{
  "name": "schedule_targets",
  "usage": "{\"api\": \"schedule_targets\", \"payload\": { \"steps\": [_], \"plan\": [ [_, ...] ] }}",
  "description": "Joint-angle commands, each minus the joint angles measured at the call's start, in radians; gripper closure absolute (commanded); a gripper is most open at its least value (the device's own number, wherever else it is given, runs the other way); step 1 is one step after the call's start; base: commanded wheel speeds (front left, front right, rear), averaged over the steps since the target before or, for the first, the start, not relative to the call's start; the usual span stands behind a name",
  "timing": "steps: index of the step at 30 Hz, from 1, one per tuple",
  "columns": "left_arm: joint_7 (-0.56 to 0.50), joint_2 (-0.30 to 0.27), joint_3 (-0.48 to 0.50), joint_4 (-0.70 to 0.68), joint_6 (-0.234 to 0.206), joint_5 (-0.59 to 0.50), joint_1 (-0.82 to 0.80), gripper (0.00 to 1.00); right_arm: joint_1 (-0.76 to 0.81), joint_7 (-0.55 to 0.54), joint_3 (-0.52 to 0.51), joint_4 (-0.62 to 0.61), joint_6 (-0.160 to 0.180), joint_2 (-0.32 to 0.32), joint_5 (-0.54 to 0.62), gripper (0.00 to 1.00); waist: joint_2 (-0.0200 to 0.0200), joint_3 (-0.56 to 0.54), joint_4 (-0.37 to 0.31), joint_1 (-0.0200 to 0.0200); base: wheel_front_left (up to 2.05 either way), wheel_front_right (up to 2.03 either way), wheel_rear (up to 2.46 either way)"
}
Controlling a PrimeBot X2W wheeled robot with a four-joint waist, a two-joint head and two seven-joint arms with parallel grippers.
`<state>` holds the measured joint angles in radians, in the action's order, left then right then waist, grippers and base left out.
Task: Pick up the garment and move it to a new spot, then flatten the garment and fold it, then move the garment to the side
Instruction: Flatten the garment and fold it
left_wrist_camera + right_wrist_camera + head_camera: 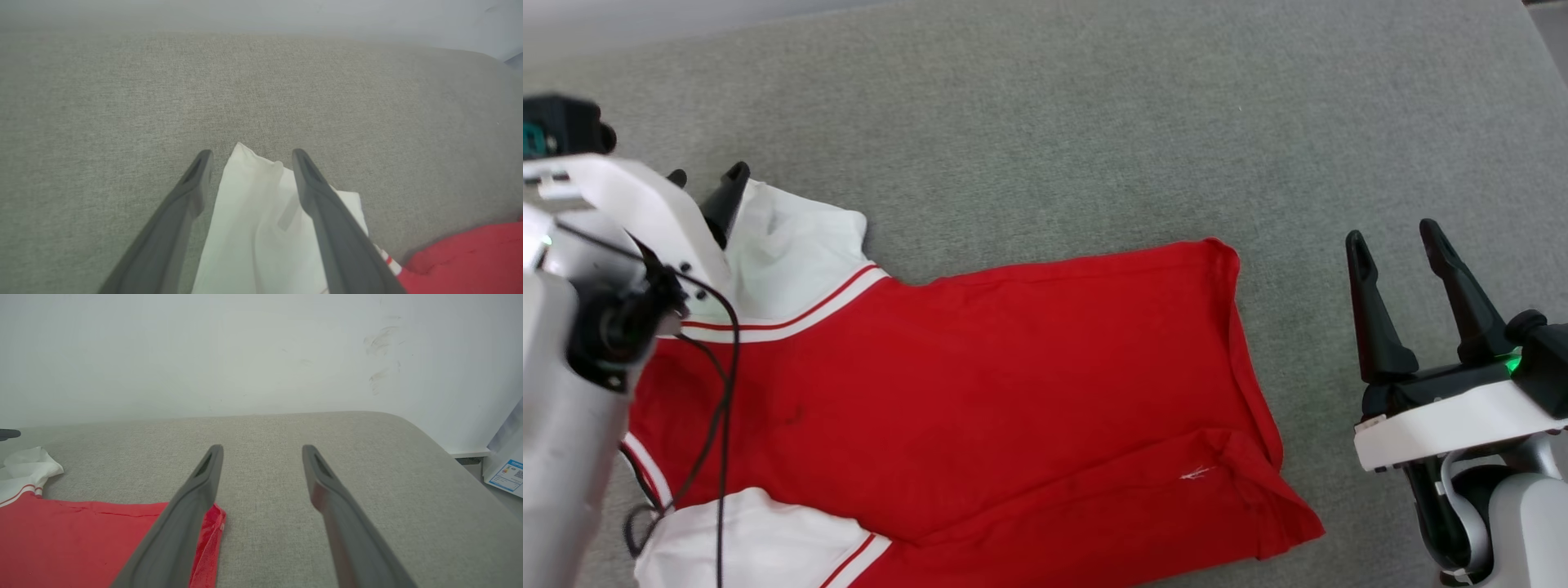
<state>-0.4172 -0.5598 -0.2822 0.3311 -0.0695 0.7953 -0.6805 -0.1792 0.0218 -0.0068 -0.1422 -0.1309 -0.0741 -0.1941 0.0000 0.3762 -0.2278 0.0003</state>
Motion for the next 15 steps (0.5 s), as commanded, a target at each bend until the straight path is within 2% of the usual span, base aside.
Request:
{"api": "schedule_targets", "payload": {
  "steps": [1,7,10,15],
  "plan": [
    [-0.039,-0.009,-0.003,0.012,0.001,0.013,-0.027,0.00,-0.008,0.007,0.001,0.004,0.000,0.007,-0.001,0.00,0.0000,0.014,-0.013,-0.0003,0.00,0.00,0.00],
    [-0.334,-0.063,-0.027,0.074,-0.007,0.088,-0.117,0.00,-0.015,0.016,0.013,0.023,0.001,0.015,-0.015,0.00,0.0000,0.046,-0.048,-0.0003,0.00,0.00,0.00],
    [-0.417,-0.085,-0.036,0.090,-0.026,0.100,-0.136,0.00,-0.017,0.024,0.017,0.036,0.001,0.019,-0.027,0.00,0.0000,0.061,-0.063,-0.0003,0.00,0.00,0.00],
    [-0.531,-0.075,-0.069,0.136,-0.052,0.127,-0.104,0.00,-0.017,0.034,0.020,0.059,0.001,0.022,-0.041,0.00,0.0000,0.076,-0.080,-0.0003,0.00,0.00,0.00]
  ]
}}
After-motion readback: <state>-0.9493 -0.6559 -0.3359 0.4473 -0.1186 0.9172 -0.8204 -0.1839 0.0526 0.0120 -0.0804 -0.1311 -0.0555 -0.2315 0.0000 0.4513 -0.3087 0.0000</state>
